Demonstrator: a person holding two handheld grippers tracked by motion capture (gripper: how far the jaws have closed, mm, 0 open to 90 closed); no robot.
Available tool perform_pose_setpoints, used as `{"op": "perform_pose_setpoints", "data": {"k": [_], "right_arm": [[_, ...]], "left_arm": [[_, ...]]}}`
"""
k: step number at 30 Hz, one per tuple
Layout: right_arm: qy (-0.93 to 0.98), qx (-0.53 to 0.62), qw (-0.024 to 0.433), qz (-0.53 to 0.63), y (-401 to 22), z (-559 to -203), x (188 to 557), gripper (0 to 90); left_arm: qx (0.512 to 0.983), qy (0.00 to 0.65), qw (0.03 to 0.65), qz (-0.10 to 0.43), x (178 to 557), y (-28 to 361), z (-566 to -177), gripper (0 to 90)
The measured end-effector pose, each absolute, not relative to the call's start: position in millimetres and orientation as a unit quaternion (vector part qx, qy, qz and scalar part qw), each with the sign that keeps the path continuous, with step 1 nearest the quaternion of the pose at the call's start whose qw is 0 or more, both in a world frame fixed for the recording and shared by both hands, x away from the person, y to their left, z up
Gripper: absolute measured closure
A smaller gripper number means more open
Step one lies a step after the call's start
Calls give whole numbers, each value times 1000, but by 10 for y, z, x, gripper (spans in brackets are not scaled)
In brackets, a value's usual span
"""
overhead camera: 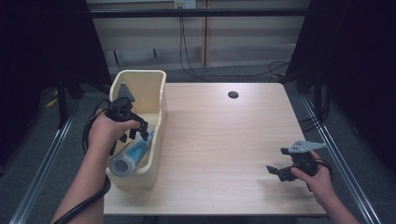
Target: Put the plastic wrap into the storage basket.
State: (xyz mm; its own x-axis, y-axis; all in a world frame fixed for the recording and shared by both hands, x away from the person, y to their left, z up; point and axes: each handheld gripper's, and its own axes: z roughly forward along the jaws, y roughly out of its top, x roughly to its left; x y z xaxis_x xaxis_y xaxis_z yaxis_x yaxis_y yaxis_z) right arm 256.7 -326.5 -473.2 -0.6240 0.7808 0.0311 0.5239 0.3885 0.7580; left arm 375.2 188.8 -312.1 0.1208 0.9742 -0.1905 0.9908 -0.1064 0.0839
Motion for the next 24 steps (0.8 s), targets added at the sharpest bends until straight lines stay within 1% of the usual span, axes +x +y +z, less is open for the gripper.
{"op": "perform_pose_setpoints", "data": {"k": [5,16,20,24], "right_arm": [[817,398,168,383,-3264,-4730,2563,44],[815,401,168,384,-3270,-4724,2556,44],[816,396,167,386,-3265,-4718,2550,44],[815,398,169,387,-3270,-4709,2551,44]], "left_arm": [[743,659,106,-42,3739,1878,-3068,249],[742,654,147,-34,3715,1864,-2936,175],[746,646,159,-33,3701,1789,-2903,138],[755,633,168,-28,3697,1697,-2858,124]]}}
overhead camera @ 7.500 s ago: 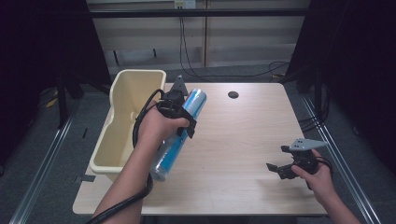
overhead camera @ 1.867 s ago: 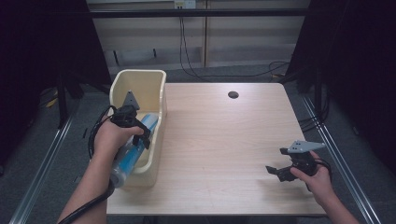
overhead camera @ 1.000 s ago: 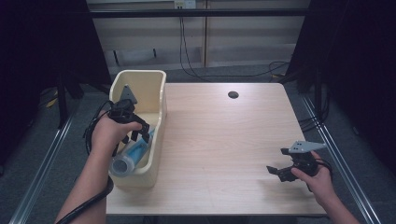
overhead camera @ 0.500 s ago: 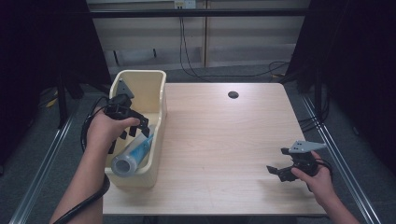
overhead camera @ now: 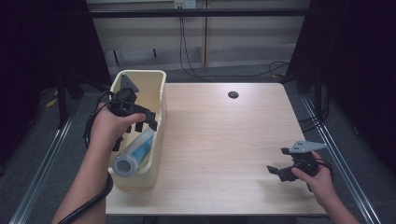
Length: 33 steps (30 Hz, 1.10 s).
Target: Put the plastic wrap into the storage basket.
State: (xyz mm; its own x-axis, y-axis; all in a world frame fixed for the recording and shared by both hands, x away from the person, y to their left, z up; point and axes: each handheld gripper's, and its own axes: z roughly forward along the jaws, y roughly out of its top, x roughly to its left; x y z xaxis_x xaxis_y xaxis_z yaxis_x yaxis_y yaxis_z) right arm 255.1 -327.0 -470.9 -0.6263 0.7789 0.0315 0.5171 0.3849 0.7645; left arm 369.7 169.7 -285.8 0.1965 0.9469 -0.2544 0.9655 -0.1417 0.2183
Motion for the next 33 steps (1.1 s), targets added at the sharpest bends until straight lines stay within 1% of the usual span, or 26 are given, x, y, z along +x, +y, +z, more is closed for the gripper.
{"op": "perform_pose_setpoints", "data": {"k": [2,5,15,23,33], "right_arm": [[815,398,170,387,-3269,-4707,2551,43],[815,398,168,387,-3265,-4705,2550,44],[813,398,169,390,-3266,-4693,2546,43],[813,397,168,391,-3262,-4685,2542,43],[816,392,167,392,-3251,-4692,2541,43]], "left_arm": [[757,630,174,-29,3696,1655,-2838,118],[759,624,183,-34,3696,1594,-2832,82],[772,601,207,-28,3680,1352,-2774,69],[787,577,216,-28,3680,1107,-2795,56],[795,560,231,-23,3697,922,-2883,55]]}}
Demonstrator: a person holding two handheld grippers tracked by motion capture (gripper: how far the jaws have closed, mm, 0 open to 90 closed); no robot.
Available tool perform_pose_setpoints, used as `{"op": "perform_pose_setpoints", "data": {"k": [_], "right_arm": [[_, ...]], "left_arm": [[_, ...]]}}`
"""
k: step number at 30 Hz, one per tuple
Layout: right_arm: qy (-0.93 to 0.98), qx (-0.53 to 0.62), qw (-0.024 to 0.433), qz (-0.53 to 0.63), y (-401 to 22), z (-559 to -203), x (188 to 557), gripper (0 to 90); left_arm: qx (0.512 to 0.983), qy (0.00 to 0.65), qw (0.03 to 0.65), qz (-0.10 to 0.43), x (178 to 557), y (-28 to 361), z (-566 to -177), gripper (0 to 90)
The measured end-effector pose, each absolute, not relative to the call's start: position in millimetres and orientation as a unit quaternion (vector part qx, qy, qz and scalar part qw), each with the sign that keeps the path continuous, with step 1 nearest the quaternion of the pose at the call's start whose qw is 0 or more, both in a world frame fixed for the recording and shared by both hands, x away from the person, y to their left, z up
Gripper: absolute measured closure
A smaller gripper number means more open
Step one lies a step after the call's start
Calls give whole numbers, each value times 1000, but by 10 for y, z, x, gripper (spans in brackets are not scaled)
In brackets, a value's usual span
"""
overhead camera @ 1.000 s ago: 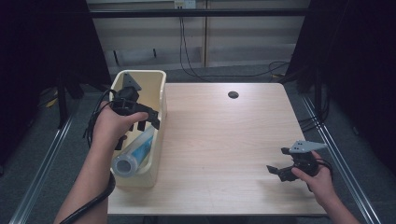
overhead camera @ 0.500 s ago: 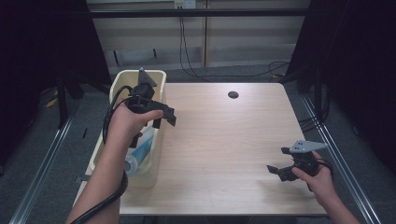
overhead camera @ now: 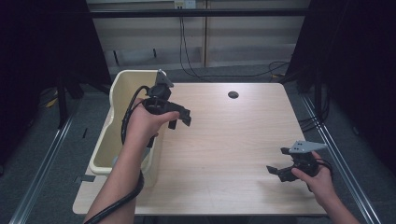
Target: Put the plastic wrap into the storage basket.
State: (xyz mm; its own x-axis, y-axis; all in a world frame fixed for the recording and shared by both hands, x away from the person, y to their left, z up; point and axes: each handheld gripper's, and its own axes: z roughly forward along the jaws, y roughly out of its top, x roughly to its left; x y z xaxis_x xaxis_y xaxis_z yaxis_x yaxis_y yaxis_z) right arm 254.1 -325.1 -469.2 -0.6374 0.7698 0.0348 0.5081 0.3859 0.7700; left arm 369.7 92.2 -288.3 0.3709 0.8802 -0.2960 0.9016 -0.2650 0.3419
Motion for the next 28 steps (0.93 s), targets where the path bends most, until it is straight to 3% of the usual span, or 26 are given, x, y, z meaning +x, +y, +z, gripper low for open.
{"op": "perform_pose_setpoints", "data": {"k": [28], "right_arm": [[815,392,174,390,-3264,-4702,2532,42]], "left_arm": [[824,506,250,-47,3733,266,-3553,44]]}}
